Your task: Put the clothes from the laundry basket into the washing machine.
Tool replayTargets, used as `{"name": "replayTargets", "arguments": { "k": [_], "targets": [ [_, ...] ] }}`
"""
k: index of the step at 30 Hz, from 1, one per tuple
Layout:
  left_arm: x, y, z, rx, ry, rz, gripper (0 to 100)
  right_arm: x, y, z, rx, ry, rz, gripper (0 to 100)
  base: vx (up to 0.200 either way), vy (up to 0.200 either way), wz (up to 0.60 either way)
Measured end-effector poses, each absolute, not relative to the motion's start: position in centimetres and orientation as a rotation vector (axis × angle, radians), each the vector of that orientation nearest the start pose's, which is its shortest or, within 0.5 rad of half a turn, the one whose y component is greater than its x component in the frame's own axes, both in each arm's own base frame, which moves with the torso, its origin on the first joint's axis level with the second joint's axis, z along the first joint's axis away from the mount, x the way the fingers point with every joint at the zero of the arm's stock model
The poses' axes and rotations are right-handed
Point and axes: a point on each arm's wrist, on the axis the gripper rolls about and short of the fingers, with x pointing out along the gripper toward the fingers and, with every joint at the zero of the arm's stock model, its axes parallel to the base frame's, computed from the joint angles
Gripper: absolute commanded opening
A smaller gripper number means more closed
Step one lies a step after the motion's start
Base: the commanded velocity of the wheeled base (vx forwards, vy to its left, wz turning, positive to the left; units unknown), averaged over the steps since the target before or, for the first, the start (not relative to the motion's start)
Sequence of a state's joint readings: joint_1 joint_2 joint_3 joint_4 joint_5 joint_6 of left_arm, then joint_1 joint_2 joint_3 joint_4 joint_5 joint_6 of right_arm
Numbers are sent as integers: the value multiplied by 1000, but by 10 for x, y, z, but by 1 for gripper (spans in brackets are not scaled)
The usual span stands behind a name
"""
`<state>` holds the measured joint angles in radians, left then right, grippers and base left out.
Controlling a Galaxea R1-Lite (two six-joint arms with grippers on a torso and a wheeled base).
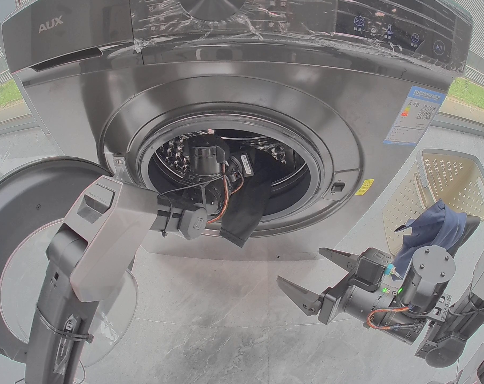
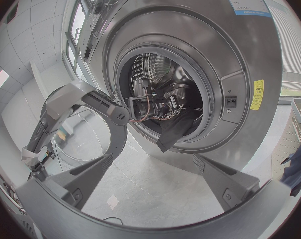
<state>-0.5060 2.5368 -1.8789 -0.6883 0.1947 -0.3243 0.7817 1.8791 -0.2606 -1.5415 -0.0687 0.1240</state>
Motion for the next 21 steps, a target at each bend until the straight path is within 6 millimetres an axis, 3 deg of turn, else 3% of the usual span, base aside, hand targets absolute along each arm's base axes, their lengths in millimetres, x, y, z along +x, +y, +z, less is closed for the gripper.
{"name": "replayTargets", "arguments": {
  "k": [7,15,21],
  "targets": [
    [428,-252,123,-264,187,-342,100,186,182,100,87,116,707,100,0,0,0],
    [396,-245,107,-177,294,-390,100,185,182,100,85,117,708,100,0,0,0],
    [391,-244,100,-166,319,-404,100,185,182,99,85,119,708,100,0,0,0]
  ]
}}
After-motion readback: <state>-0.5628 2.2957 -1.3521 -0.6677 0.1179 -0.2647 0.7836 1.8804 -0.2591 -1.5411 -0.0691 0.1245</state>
